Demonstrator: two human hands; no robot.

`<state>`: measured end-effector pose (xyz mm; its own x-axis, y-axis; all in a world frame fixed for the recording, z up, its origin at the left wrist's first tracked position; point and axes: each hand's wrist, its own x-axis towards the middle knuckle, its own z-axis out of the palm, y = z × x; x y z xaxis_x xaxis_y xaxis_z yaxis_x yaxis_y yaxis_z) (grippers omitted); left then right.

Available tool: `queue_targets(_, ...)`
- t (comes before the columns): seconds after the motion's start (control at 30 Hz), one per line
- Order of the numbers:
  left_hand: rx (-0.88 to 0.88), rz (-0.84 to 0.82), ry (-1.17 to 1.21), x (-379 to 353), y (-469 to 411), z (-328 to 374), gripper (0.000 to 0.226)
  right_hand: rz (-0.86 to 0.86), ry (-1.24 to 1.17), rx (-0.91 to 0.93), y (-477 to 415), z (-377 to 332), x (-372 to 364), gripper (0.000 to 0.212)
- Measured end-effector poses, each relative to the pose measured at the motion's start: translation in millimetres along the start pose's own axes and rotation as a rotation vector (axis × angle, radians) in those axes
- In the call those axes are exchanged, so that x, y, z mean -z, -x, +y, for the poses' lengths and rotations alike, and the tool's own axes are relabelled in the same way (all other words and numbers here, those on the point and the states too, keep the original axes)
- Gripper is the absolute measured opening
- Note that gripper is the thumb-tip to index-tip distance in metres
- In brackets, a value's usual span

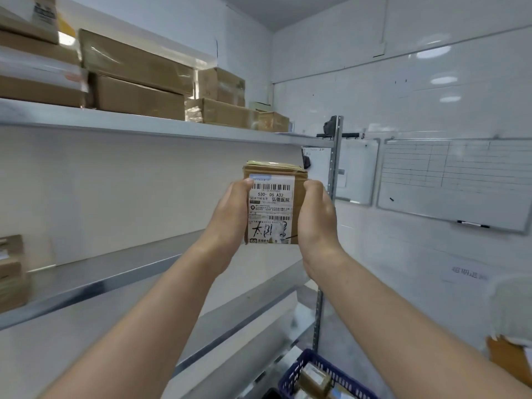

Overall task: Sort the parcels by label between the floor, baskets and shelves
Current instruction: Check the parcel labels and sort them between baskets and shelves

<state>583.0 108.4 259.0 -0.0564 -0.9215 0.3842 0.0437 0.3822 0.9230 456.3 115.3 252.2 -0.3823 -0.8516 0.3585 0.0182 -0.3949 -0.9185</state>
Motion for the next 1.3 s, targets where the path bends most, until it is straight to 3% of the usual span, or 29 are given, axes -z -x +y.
queue_targets(0.2, 0.019, 0.029, -0.007, -84, -23, -14, 0.051, -0.019, 0.055, -0.029, -57, 12, 74, 0.039)
queue_targets(0.4, 0.054, 0.041, -0.026, -124, -61, -41, 0.05, -0.038, 0.037, -0.058, -109, 37, 99, 0.037)
queue_targets(0.97, 0.215, 0.13, 0.038, -94, -265, -202, 0.051, -0.007, 0.161, -0.163, -291, 204, 7, 0.038)
queue_targets(1.3, 0.286, 0.281, -0.028, -103, -317, -275, 0.05, -0.058, 0.211, -0.203, -364, 279, -11, 0.053)
